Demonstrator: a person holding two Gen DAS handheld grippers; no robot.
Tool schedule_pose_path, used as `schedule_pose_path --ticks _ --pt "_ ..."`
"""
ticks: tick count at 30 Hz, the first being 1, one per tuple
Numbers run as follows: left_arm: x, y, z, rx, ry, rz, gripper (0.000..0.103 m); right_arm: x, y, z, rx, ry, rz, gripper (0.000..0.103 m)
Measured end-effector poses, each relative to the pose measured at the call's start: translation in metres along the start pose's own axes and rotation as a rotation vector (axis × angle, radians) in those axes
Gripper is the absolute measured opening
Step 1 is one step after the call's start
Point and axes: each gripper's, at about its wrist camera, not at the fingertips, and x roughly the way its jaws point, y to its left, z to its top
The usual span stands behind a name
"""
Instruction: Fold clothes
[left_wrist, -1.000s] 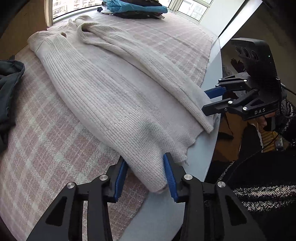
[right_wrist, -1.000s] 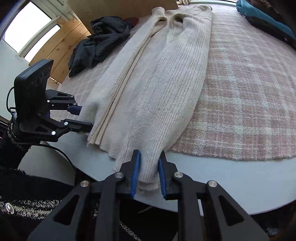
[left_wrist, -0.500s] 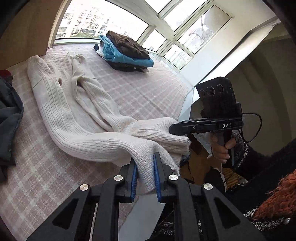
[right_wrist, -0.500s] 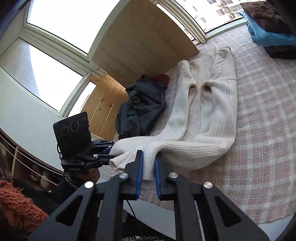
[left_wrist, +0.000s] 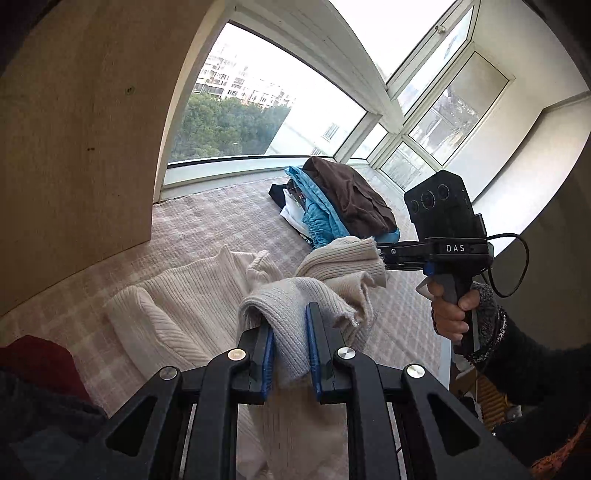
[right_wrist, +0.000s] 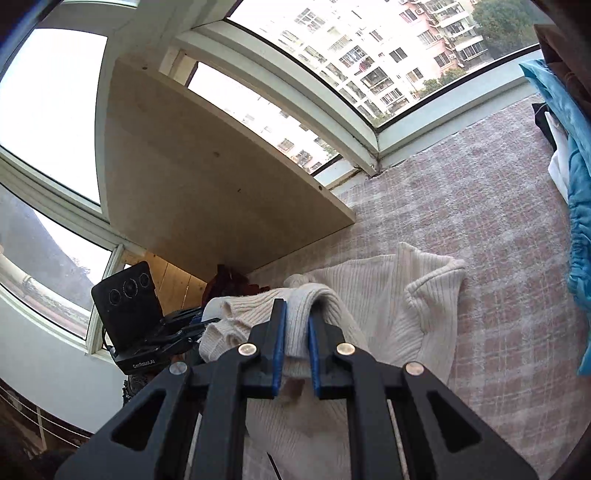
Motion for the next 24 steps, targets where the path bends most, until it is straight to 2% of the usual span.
schedule_pose_path --ticks 3,6,7,8,9,10,12,13,15,16,17,19,20,22,23,24 --pt "0.037 0.052 0.015 -0.066 0.061 0.04 0.015 0.047 -0.044 0.023 0.121 0.112 -0.112 0.015" --pt "0.075 0.097 0.012 -0.158 0.158 0.106 0.017 0.046 -0.066 0.03 0.229 0.13 -0.045 0.017" --pt "0.078 0.105 0.01 -0.195 0.167 0.099 0.018 0.04 -0.065 0.031 0.22 0.115 -0.05 0.022" --pt "0.08 0.112 0.008 -0.232 0.175 0.093 0.018 0.031 -0.06 0.032 0.198 0.096 -0.075 0.034" --pt "0.075 0.111 0.007 -0.236 0.158 0.081 0.023 0.021 -0.056 0.033 0.181 0.072 -0.102 0.04" --pt "0.069 0.106 0.008 -0.212 0.142 0.106 0.028 0.011 -0.05 0.034 0.165 0.047 -0.125 0.043" --pt "0.053 0.094 0.011 -0.156 0.115 0.179 0.061 -0.007 -0.035 0.036 0.093 0.006 -0.181 0.043" --pt "0.045 0.088 0.015 -0.126 0.103 0.218 0.065 -0.01 -0.021 0.03 0.02 -0.003 -0.198 0.043" --pt "0.026 0.077 0.019 -0.076 0.074 0.275 0.065 -0.015 0.008 0.017 -0.133 -0.018 -0.228 0.042" --pt "0.017 0.071 0.019 -0.062 0.057 0.294 0.064 -0.006 0.018 0.007 -0.186 0.007 -0.23 0.042" --pt "0.01 0.063 0.018 -0.05 0.037 0.278 0.064 0.004 0.028 -0.004 -0.235 0.035 -0.231 0.042" --pt "0.009 0.046 0.011 -0.021 0.024 0.186 0.064 0.036 0.04 -0.019 -0.322 0.084 -0.319 0.042" --pt "0.016 0.039 0.006 -0.002 0.039 0.156 0.065 0.047 0.041 -0.026 -0.359 0.096 -0.396 0.042" --pt "0.041 0.031 -0.002 0.034 0.1 0.203 0.065 0.056 0.041 -0.039 -0.416 0.083 -0.527 0.042" --pt "0.05 0.034 -0.008 0.029 0.127 0.259 0.061 0.053 0.041 -0.044 -0.436 0.057 -0.574 0.043" --pt "0.058 0.036 -0.013 0.024 0.153 0.316 0.06 0.049 0.037 -0.045 -0.419 0.058 -0.569 0.043"
